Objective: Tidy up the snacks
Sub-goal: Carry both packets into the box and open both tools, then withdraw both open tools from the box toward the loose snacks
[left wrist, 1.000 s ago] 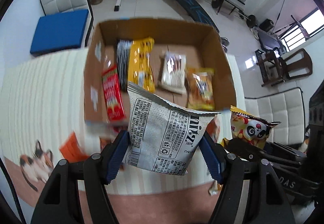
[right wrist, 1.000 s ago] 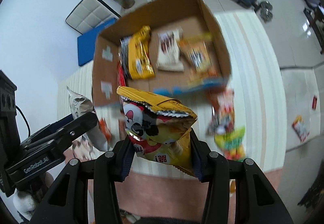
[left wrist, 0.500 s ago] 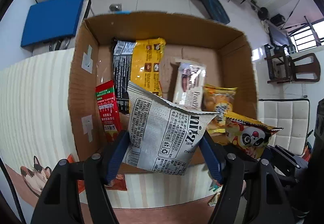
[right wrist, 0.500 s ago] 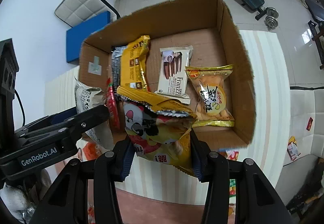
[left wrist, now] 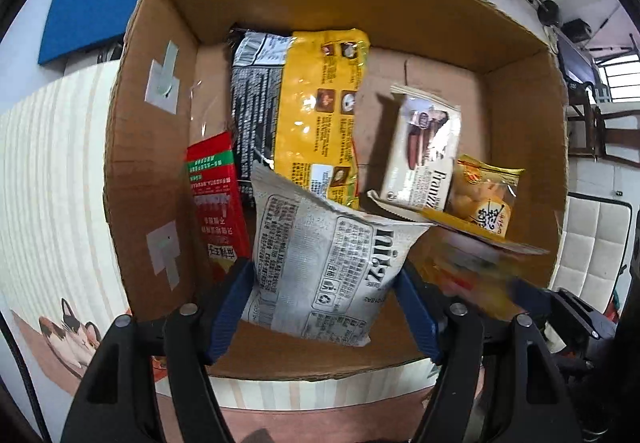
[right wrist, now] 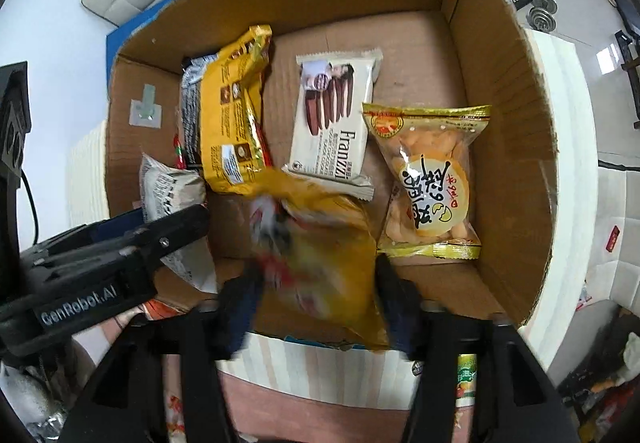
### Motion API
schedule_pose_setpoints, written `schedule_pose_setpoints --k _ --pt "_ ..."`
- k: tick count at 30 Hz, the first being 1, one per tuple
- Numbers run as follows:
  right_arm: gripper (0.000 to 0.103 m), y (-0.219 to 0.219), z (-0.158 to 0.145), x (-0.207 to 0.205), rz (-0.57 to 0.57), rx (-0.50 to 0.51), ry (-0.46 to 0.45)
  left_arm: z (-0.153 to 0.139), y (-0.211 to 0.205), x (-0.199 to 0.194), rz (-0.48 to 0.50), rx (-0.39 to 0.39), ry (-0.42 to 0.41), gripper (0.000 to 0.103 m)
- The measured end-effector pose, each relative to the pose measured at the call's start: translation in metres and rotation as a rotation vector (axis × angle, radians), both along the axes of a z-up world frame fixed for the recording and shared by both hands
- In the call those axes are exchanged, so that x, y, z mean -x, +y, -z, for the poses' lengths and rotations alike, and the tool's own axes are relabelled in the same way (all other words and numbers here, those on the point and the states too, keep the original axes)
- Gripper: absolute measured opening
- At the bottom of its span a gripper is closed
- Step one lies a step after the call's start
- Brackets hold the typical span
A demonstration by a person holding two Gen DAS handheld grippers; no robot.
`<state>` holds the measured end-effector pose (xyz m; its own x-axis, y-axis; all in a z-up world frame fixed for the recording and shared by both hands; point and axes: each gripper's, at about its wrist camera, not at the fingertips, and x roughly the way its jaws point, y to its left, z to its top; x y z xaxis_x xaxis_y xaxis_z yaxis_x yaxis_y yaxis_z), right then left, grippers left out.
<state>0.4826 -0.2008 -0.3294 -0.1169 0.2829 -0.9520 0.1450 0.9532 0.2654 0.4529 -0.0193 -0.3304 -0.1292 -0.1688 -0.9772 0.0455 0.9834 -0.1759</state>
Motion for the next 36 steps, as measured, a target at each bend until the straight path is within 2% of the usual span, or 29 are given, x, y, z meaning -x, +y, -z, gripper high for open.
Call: schedule_pose_setpoints --k 1,2,9,15,20,31,36 --pt "0.093 0.001 0.0 0.0 -0.011 0.012 0.001 -0.001 0.002 -0.001 0.0 -0.006 -0.004 0.085" --pt "0.093 0.003 0.0 0.0 -0.022 0.022 0.002 -0.002 0.003 -0.001 0.0 -0.008 -0.013 0.088" --pt "0.093 0.003 -0.007 0.001 -0.015 0.07 -0.008 -0.023 0.014 0.002 -0.015 0.004 -0.063 0.088" --pt "0.094 -0.004 -0.027 0.004 0.001 0.095 -0.042 -0.045 0.016 0.011 -0.003 -0.003 -0.101 0.088" --pt "0.094 -0.005 -0.05 0.012 0.006 0.119 -0.108 -0.062 0.014 0.024 -0.003 -0.001 -0.158 0.089" --pt "0.094 -0.007 -0.101 0.064 0.039 0.16 -0.288 -0.107 0.025 0.083 -0.022 -0.091 -0.381 0.088" --pt "0.094 -0.001 -0.117 0.09 0.034 0.152 -0.329 -0.116 0.028 0.11 -0.024 -0.089 -0.422 0.088"
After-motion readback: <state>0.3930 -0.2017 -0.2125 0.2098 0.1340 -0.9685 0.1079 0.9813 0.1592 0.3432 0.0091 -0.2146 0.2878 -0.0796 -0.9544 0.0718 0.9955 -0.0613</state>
